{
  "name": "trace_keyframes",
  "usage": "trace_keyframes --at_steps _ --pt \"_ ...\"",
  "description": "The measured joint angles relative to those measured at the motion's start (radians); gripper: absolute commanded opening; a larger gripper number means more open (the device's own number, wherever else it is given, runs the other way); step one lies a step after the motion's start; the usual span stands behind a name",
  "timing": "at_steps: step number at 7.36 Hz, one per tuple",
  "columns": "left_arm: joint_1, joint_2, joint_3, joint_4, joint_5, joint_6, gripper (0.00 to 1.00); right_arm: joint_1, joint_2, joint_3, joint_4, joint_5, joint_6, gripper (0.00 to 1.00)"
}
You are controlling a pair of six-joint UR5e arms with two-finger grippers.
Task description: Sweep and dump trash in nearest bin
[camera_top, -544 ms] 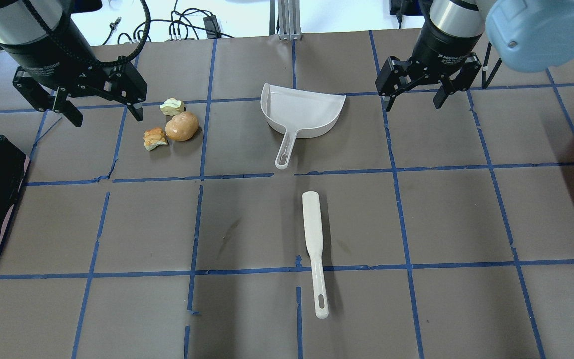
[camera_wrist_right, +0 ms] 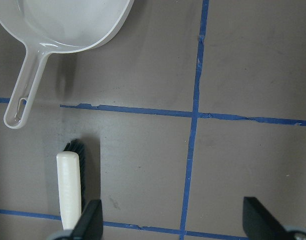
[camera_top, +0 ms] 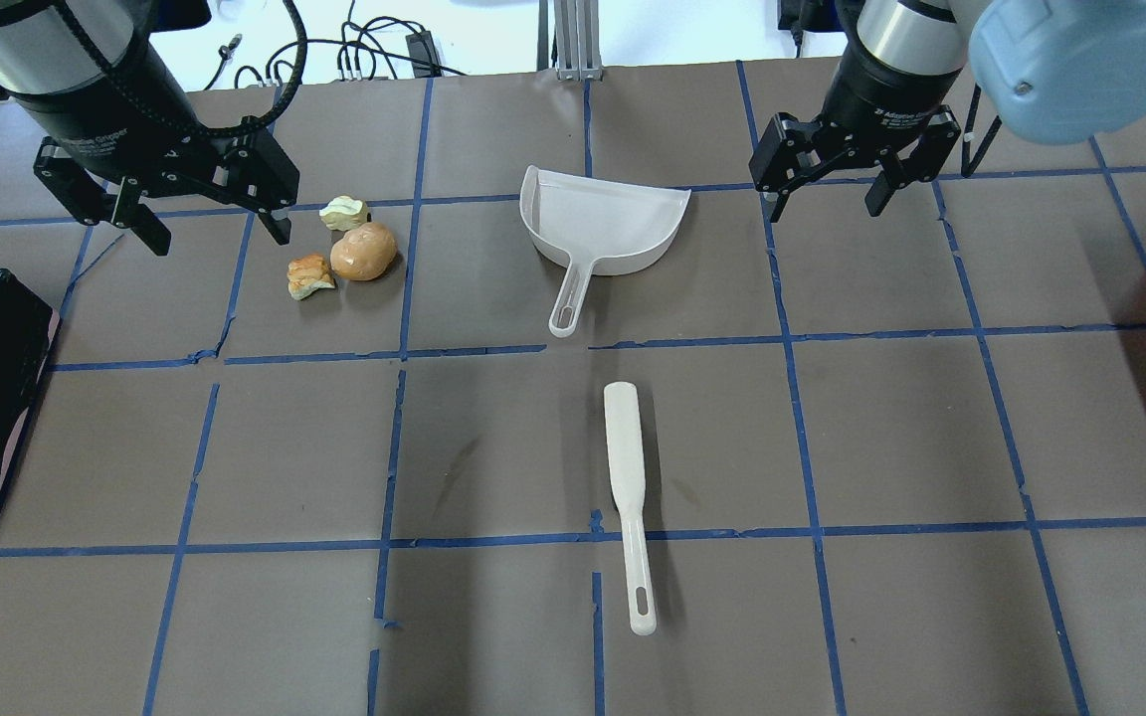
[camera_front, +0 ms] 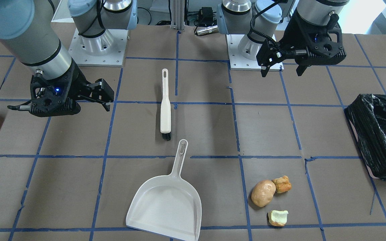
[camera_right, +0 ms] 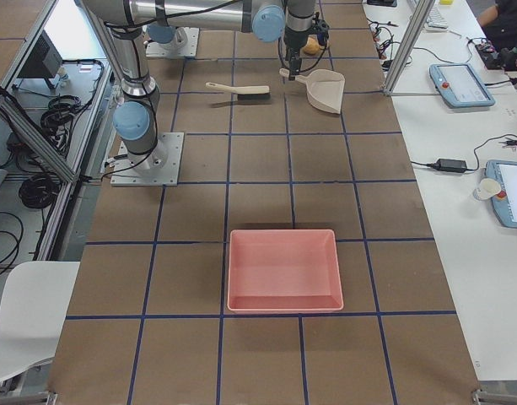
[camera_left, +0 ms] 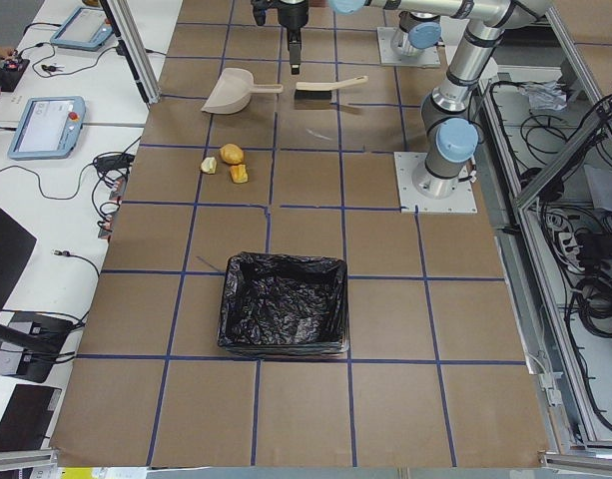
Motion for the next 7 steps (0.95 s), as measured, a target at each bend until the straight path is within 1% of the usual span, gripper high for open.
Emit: trace_keyframes --at_steps 7 --pt "0.001 -0.003 -0.004 0.011 0.000 0.005 1.00 -0.001 -0.001 -0.001 -0.002 -0.007 0.004 1.00"
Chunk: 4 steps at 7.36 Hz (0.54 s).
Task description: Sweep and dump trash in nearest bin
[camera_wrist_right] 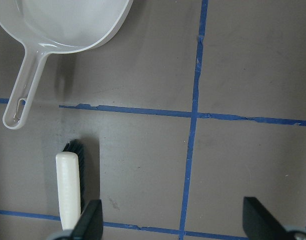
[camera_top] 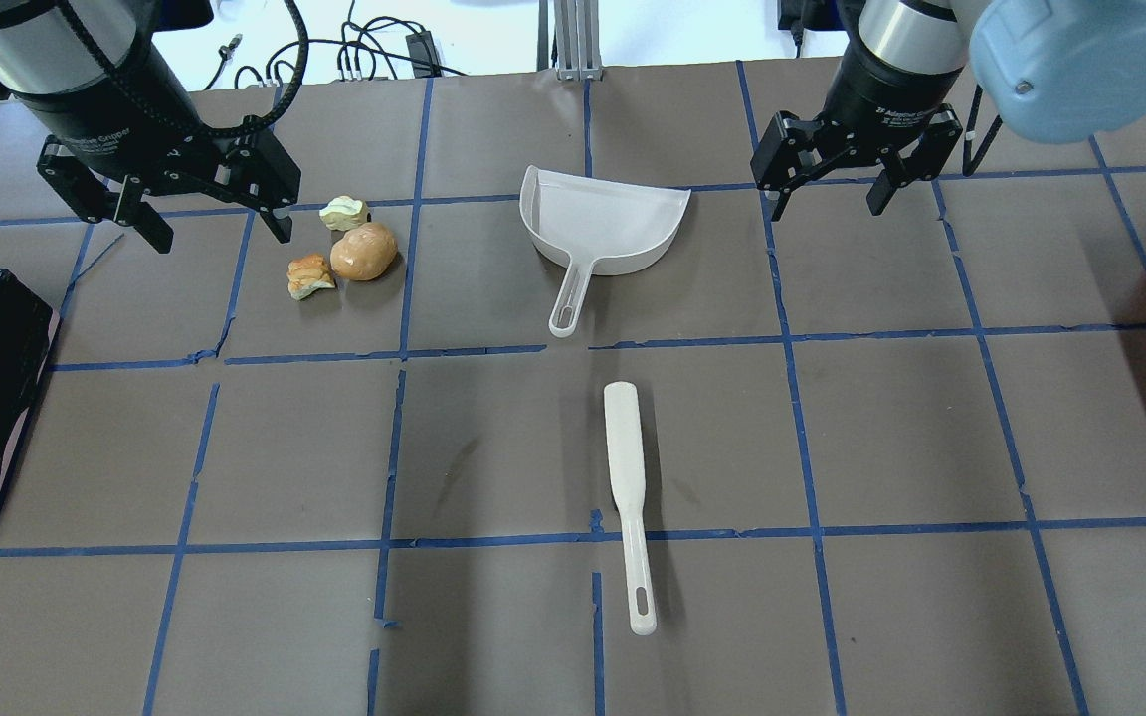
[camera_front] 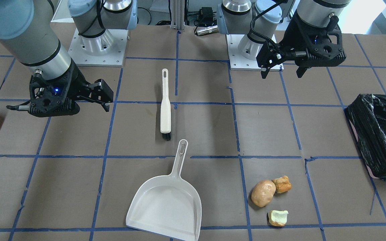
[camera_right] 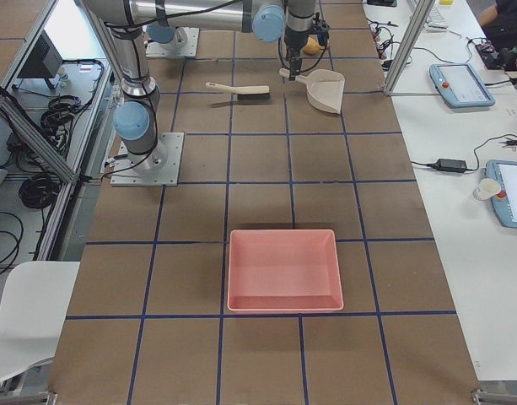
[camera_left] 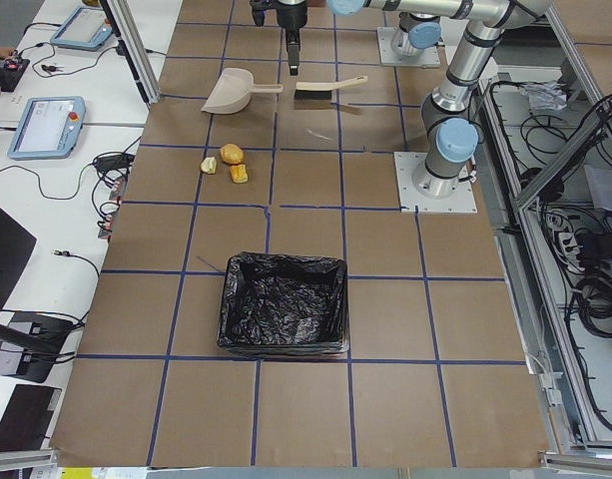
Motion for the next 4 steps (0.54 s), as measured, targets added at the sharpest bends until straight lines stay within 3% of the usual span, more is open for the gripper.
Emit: trace_keyframes --at_steps 4 --pt "-0.001 -0.001 0.006 0.001 -0.001 0.000 1.00 0.000 -0.010 0.000 0.005 -0.111 0.064 1.00"
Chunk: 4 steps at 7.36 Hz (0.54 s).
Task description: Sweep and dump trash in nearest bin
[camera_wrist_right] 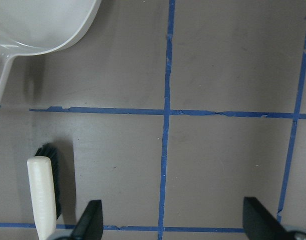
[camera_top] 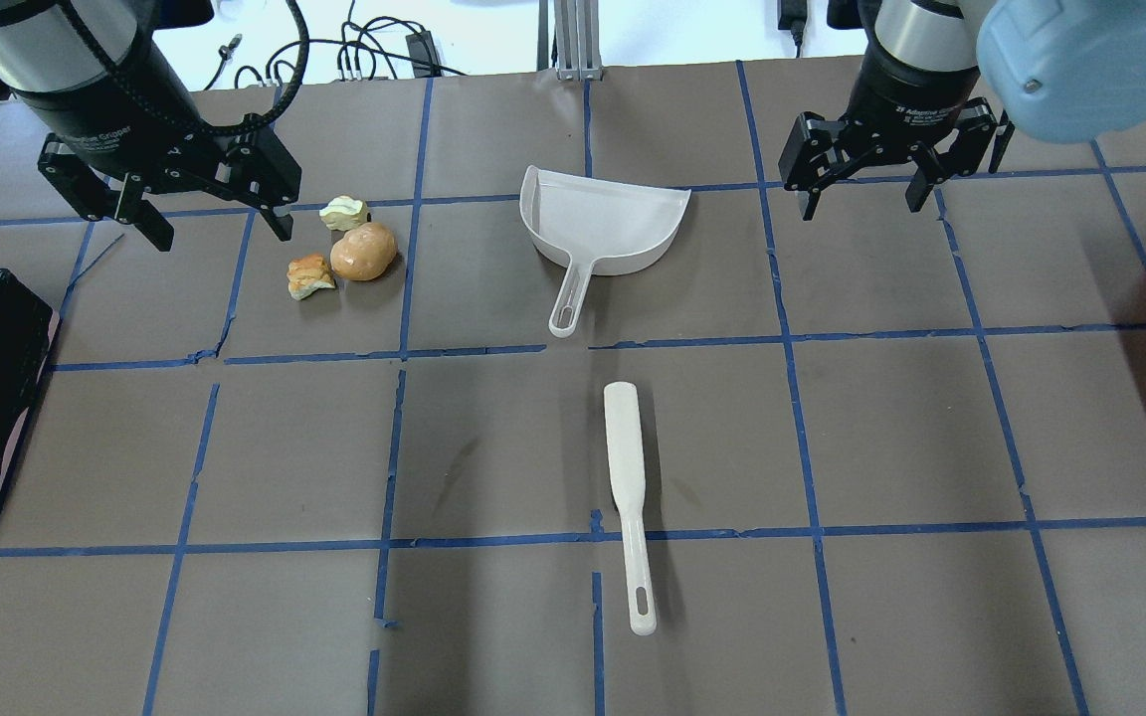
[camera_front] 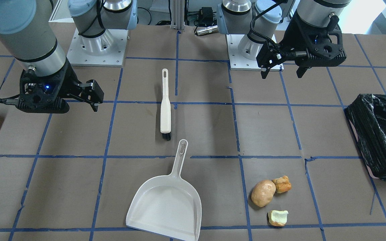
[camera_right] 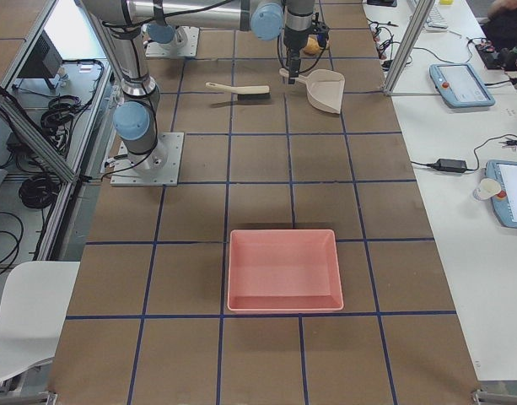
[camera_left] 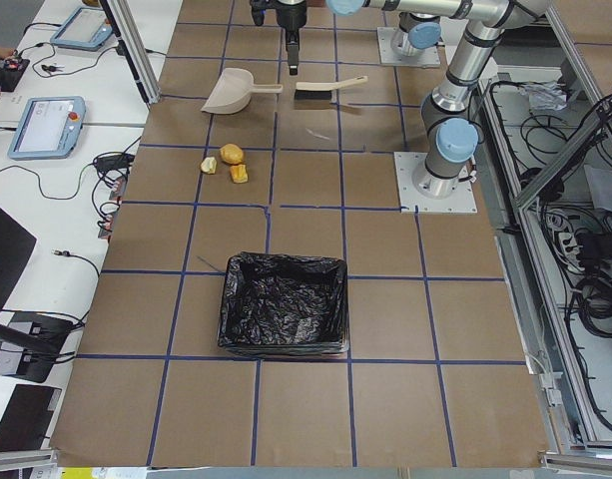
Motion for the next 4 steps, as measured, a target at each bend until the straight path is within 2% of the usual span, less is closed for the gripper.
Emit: trace_keyframes --at_steps 4 --pt "0.002 0.003 -0.002 0.000 0.001 0.004 1.00 0.004 0.007 0.000 -0.004 0.013 0.006 1.00"
